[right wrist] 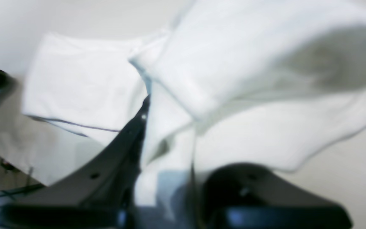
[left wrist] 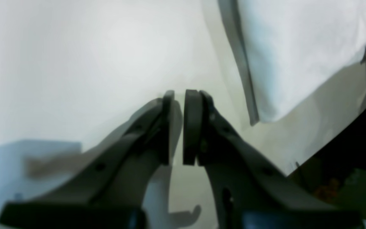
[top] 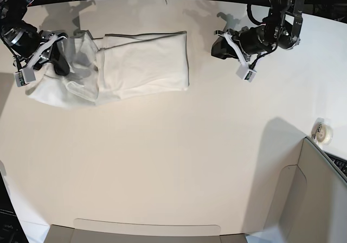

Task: Layout the t-shirt on the table in an organized manner, then fold the t-shirt properly
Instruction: 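Grasp the folded bundle with both grippers and fold it again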

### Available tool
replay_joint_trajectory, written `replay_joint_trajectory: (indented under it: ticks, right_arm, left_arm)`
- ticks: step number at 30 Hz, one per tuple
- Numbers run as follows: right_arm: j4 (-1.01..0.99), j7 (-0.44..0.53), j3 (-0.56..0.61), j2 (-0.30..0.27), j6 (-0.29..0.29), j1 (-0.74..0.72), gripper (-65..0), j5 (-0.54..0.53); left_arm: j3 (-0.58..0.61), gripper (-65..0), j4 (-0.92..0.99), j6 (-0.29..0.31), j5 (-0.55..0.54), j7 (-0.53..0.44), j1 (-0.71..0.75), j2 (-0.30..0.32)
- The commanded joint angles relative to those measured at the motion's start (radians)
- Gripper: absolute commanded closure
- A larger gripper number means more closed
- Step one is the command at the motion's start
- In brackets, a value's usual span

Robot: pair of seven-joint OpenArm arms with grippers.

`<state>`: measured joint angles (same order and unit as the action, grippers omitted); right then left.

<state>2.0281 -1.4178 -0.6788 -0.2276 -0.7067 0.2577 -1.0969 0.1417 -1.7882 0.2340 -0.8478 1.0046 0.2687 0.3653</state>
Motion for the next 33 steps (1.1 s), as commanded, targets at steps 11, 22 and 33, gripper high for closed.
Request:
replay_joint_trajectory:
  ticks: [11,22,33]
  right_arm:
    - [0.015,0.021,0.170,0.119,0.009,-0.016,0.0,-0.042]
    - [0.013,0.021,0.268,0.285,0.009,-0.103,0.0,0.177]
    - [0.009,0.068,0.532,0.316,0.189,-0.134,0.0,0.392]
  left_arm:
    - [0.210,-4.0,-0.014,-0.072,0.169,-0.020,0.002,0.004]
    - [0.212,-4.0,-0.015,-0.072,0.169,-0.016,0.005,-0.016]
    - [0.213,-4.0,-0.015,-0.072,0.169,-0.017,0.019,-0.016]
